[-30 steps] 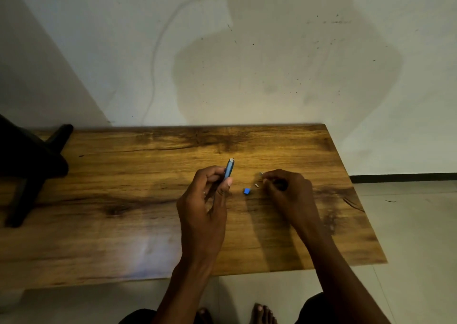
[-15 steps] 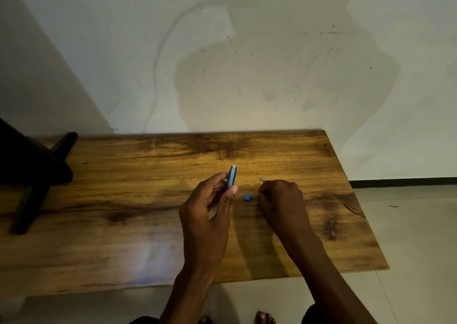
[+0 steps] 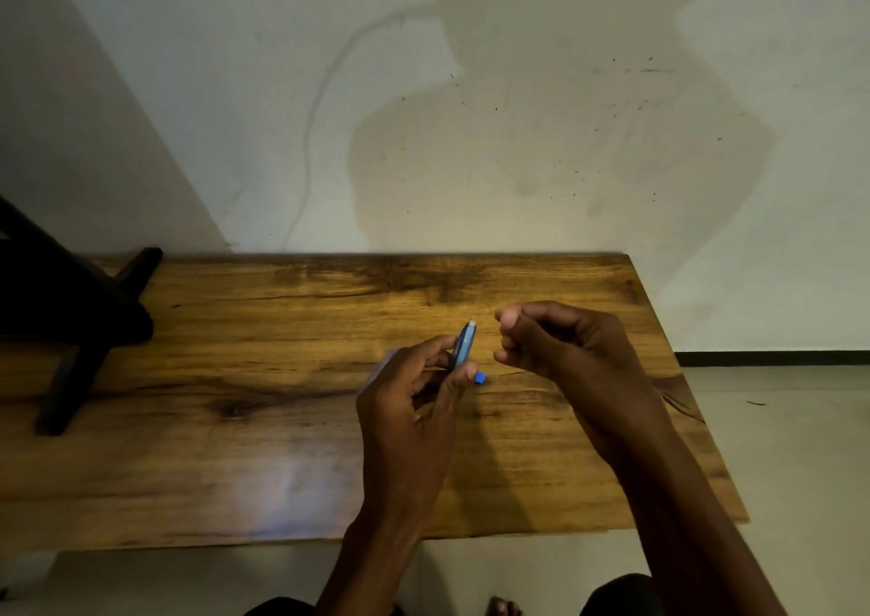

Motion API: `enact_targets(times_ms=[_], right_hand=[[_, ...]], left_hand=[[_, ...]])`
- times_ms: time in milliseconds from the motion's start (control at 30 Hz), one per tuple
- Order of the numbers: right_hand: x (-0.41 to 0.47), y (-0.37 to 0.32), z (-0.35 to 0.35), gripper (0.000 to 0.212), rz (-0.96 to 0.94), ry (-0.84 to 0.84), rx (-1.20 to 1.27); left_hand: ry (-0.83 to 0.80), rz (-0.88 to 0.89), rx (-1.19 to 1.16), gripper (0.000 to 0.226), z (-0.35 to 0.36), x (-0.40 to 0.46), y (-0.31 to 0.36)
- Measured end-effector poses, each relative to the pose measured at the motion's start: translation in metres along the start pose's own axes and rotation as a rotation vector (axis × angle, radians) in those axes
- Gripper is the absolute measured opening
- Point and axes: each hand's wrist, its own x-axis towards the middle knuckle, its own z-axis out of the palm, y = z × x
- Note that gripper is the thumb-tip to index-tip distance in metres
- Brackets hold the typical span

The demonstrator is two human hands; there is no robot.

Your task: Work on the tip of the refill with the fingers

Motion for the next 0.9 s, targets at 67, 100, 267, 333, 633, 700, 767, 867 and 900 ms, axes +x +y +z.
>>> enact_targets(times_ms=[67, 100, 267, 333, 633, 700, 767, 867, 900], right_hand=[[-0.001, -0.004, 0.007, 0.015, -0.090, 0.024, -0.027], [0.000, -0.004, 0.010, 0.015, -0.134, 0.039, -0.072], [0.003, 0.007, 0.019, 0.014, -0.200, 0.038, -0.202], [0.004, 0.008, 0.018, 0.015, -0.174, 0.021, -0.140], [0.006, 0.009, 0.010, 0.017, -0.166, -0.028, -0.128], [0.006, 0.009, 0.009, 0.018, -0.196, -0.036, -0.209], [0.006, 0.009, 0.008, 0.015, -0.226, -0.025, -0.342], [0.005, 0.009, 0.005, 0.014, -0.289, 0.006, -0.503], [0.005, 0.009, 0.005, 0.015, -0.306, 0.014, -0.532]], left_hand=[[-0.001, -0.006, 0.001, 0.031, 0.001, 0.000, -0.002], [-0.004, 0.003, 0.003, 0.031, 0.001, 0.000, -0.002], [-0.028, 0.047, -0.014, 0.032, 0.002, -0.001, 0.005], [-0.028, 0.064, 0.002, 0.032, 0.002, -0.001, 0.006], [-0.015, 0.121, 0.053, 0.028, 0.001, 0.001, 0.002], [-0.016, 0.135, 0.075, 0.028, 0.001, 0.001, 0.001], [-0.029, 0.139, 0.082, 0.028, 0.000, 0.000, 0.000], [-0.033, 0.138, 0.091, 0.025, 0.001, 0.000, -0.001], [-0.026, 0.137, 0.092, 0.023, 0.001, 0.000, -0.001]])
